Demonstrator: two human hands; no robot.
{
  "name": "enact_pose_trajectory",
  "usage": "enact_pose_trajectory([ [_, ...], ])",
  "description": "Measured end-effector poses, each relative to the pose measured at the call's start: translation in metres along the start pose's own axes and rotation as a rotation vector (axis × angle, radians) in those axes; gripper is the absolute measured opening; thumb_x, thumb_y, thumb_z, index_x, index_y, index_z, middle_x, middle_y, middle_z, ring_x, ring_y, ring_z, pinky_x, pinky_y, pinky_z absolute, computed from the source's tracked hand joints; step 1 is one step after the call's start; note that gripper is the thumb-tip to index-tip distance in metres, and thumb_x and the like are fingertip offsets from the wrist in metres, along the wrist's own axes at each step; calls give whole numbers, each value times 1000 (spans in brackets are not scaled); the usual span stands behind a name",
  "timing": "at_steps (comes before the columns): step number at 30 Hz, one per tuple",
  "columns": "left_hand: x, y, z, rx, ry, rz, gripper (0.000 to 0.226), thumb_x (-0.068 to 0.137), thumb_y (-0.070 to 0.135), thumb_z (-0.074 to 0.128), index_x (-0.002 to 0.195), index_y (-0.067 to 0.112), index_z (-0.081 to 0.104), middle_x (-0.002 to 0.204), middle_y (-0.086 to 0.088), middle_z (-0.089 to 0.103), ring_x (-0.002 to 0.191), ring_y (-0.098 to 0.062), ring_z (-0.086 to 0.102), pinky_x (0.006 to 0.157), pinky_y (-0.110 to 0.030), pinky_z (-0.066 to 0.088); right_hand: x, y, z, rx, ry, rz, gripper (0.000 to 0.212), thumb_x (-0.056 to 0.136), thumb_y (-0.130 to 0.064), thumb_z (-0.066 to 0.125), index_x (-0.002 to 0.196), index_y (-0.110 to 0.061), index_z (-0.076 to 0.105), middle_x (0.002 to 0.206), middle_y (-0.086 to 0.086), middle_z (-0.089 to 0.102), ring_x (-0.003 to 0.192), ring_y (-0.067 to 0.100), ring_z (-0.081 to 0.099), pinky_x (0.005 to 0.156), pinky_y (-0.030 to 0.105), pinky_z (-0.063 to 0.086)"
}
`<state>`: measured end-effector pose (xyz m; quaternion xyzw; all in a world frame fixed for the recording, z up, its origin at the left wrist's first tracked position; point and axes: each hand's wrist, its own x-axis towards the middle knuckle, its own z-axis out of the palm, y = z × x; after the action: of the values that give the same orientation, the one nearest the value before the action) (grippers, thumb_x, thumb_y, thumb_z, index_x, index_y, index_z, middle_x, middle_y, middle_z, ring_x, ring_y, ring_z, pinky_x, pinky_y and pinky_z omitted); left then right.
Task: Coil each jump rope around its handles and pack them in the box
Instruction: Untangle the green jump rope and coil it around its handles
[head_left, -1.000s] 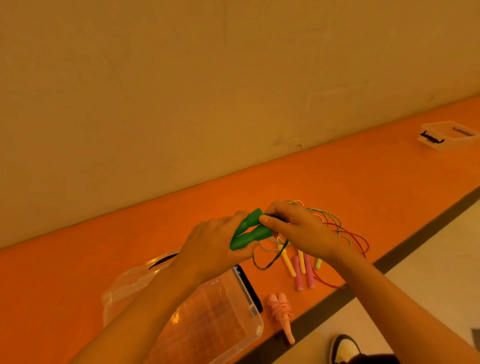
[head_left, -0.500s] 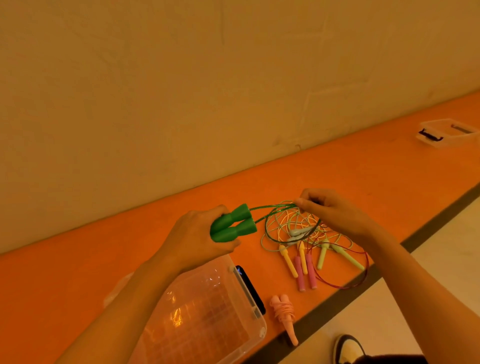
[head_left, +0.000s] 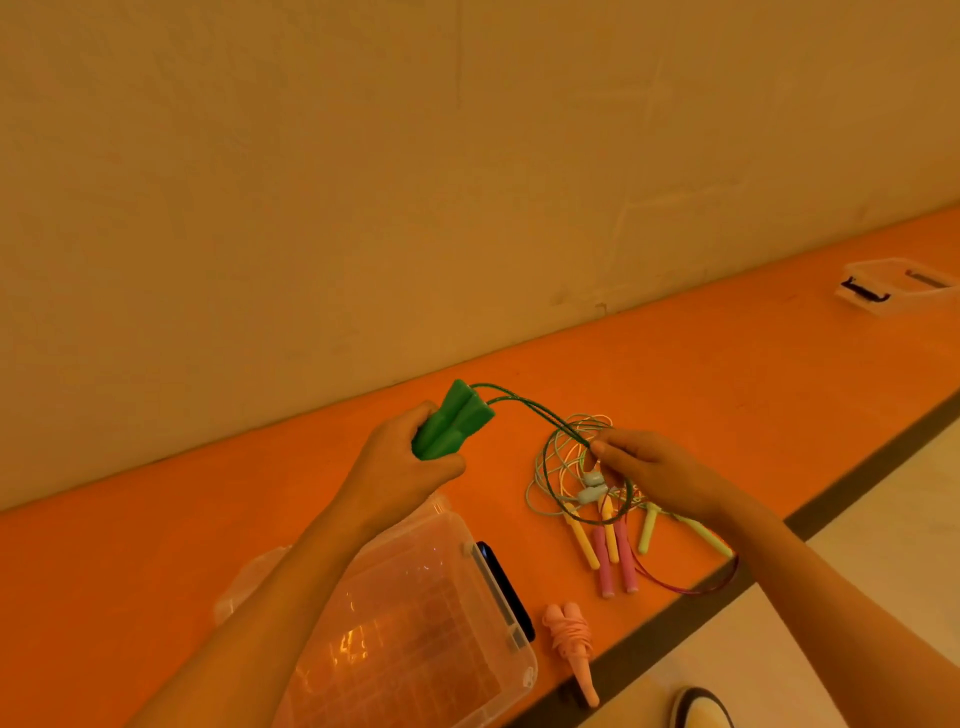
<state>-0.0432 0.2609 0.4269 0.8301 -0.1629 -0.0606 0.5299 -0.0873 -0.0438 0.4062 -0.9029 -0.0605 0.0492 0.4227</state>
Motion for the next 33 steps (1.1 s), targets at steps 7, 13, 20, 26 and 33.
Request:
enact_pose_trajectory([
  [7,-5,12,19,-335,-32,-67,28,93,2,57,117,17,56,103,0,77,42,-12,39,45,-26,36,-1,-22,50,-99,-180,-72,27,106,-33,40,90,-33,62,76,-7,62,68,2,58,68,22,47],
  [13,-11,16,37,-427,-176,-134,25,93,7,58,115,18,53,96,-14,76,42,-14,36,46,-28,28,-3,-32,70,-152,-289,-151,28,106,-34,42,99,-19,65,74,-3,63,69,8,59,68,24,46],
  [20,-2,9,40,-170,-92,-15,16,94,25,67,102,15,57,71,-16,65,41,-12,44,42,-24,37,-7,-36,63,-169,-323,-176,25,104,-34,46,101,-21,66,76,-5,63,70,10,59,65,25,45],
  [26,7,-7,29,97,53,0,29,86,47,73,86,23,58,68,-4,57,50,-12,48,51,-37,42,-6,-29,38,-250,-281,-143,17,100,-38,54,92,-28,66,82,-3,67,75,13,61,68,32,47],
  [33,10,-11,5,362,134,-20,31,86,55,68,92,25,60,72,1,61,60,-16,54,55,-33,35,-10,-19,6,-303,-117,-163,17,97,-38,58,91,-25,68,82,-5,65,75,12,58,67,39,48],
])
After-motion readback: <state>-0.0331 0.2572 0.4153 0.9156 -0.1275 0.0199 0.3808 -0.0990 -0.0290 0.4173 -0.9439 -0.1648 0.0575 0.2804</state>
